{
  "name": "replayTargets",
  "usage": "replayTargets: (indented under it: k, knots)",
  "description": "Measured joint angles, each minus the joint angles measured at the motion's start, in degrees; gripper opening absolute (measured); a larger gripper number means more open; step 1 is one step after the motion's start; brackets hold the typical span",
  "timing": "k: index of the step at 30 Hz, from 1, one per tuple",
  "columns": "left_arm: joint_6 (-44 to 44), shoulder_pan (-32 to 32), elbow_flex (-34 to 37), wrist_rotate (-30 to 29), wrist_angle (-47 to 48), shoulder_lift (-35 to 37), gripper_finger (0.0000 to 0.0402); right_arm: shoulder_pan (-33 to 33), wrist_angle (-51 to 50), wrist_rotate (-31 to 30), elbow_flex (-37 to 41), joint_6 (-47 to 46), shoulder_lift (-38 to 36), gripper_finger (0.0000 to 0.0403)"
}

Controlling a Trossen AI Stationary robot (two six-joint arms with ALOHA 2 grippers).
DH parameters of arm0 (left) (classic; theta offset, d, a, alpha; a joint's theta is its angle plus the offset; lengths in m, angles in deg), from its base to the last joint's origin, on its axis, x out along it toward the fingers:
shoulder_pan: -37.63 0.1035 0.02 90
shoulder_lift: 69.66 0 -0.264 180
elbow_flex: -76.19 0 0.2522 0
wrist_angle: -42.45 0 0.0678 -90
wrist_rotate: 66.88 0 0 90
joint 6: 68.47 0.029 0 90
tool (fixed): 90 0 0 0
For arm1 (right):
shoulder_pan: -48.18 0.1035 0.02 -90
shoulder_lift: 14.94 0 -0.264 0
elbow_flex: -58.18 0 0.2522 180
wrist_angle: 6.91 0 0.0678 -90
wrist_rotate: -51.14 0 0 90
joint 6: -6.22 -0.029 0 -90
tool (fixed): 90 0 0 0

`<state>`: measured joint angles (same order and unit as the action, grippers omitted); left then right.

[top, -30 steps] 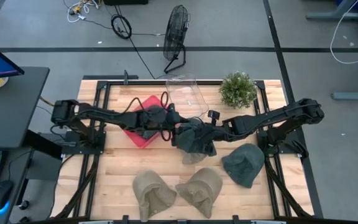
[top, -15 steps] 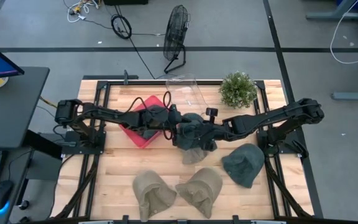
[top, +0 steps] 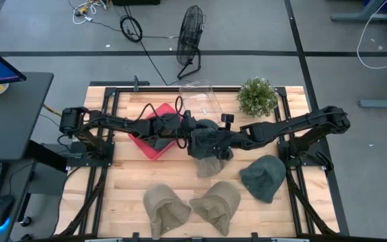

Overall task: Pick & Place hat
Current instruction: Put the top blue cap into the red bin

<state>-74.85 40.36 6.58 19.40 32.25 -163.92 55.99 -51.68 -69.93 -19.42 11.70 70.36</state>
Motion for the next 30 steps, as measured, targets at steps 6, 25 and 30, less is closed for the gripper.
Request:
replayTargets:
  k: [6,25,30]
  knots:
    - [0.4,-0.1,-0.1,-1.2,3.0,-0.4,0.0248,-1.3,4.4,0.1,0.0,2.3,0.2,0.0008]
    - [11.7,0.4,0.2,-7.9,11.7,-0.7,0.0038,-1.2,5.9,1.7,-0.1,1.0,-0.1,0.0073]
    - [13.5,0.1,0.2,-7.8,12.9,-0.6,0.0014,-1.0,5.4,1.7,-0.1,0.7,-0.1,0.0115]
